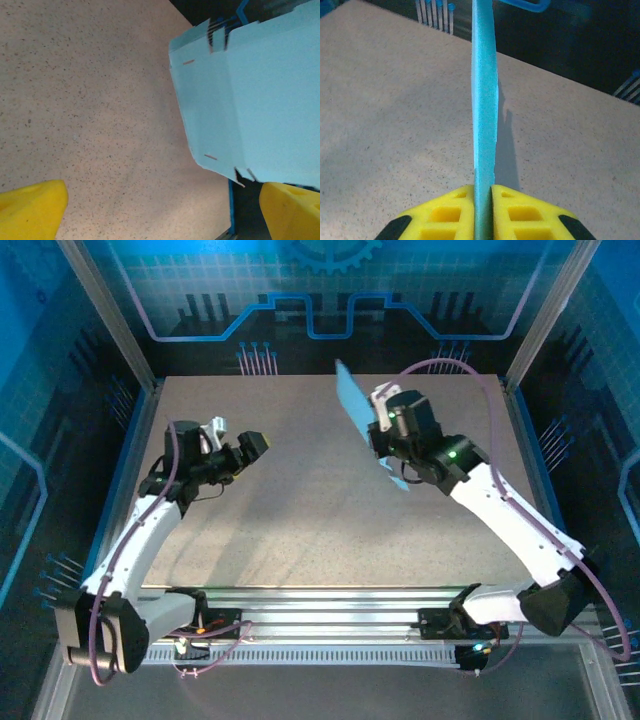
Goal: Fold the paper box
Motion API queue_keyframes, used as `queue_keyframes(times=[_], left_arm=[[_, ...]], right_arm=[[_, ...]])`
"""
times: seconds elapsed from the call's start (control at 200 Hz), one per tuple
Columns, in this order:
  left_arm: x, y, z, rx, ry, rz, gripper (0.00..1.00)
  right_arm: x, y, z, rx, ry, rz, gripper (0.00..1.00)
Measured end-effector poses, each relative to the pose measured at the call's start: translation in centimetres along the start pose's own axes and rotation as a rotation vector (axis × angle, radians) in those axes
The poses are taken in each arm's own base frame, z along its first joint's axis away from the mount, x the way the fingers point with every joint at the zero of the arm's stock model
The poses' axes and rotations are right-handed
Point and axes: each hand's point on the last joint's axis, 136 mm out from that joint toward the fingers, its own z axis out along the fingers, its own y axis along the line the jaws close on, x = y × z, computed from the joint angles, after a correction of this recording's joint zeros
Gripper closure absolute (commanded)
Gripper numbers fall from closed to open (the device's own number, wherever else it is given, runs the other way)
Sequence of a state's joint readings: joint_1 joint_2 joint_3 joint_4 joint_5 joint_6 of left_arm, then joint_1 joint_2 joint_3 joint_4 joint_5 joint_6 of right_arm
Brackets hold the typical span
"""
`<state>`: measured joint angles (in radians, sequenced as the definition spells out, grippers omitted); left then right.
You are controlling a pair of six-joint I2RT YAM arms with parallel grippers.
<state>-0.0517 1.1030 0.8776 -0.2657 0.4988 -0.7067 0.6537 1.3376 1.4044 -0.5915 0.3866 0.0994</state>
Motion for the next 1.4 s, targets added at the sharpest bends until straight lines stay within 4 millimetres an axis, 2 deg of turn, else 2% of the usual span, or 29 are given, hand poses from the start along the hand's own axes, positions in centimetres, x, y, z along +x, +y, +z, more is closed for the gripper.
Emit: queue_keyframes(times=[0.16,0.245,0.335,0.46,0.58,0.766,0.876,0.966,1.126,1.256,1.401], left_arm=[[-0.6,0.5,-1.8,0.004,-0.028,-0.04,0.01],[-0.9,0.9,-2.5,0.003,-0.039,-0.068,0.01],[-1.3,1.5,-3.1,-0.003,-0.051,-0.099,0.01],[-1.5,2.1,-3.9,-0.013,-0.07,-0.122,0.01],[-1.6,2.2,-4.5,-0.011,-0.079,-0.132,0.01],[-1.1,2.0,-4.7,0.001,-0.059,-0.113,0.01],[-0.6,1.9,-5.1,0.002,-0.057,-0.081,0.01],[0.1,2.5,-4.9,-0.004,-0.038,-0.074,0.01],[2.0,4.7,-4.3,-0.052,0.016,-0.104,0.01],[2.5,5.1,-4.2,-0.063,0.029,-0.099,0.01],[3.0,5.1,-4.0,-0.07,0.046,-0.085,0.01]], right_arm=[[1.8,6.3,1.6,-0.082,0.054,-0.219,0.83],[3.5,10.1,2.5,-0.139,0.089,-0.319,0.81],[5.7,13.3,3.1,-0.185,0.117,-0.394,0.79],[8.5,16.9,3.0,-0.246,0.139,-0.463,0.71],[10.0,19.2,2.4,-0.29,0.134,-0.471,0.64],[11.7,20.2,2.9,-0.33,0.146,-0.424,0.44],[13.5,20.6,2.8,-0.375,0.174,-0.4,0.37],[14.1,20.8,2.3,-0.411,0.181,-0.368,0.33],[13.6,21.2,1.0,-0.486,0.154,-0.288,0.28],[13.1,21.0,-0.3,-0.553,0.132,-0.202,0.26],[12.2,19.1,-0.4,-0.563,0.119,-0.061,0.25]])
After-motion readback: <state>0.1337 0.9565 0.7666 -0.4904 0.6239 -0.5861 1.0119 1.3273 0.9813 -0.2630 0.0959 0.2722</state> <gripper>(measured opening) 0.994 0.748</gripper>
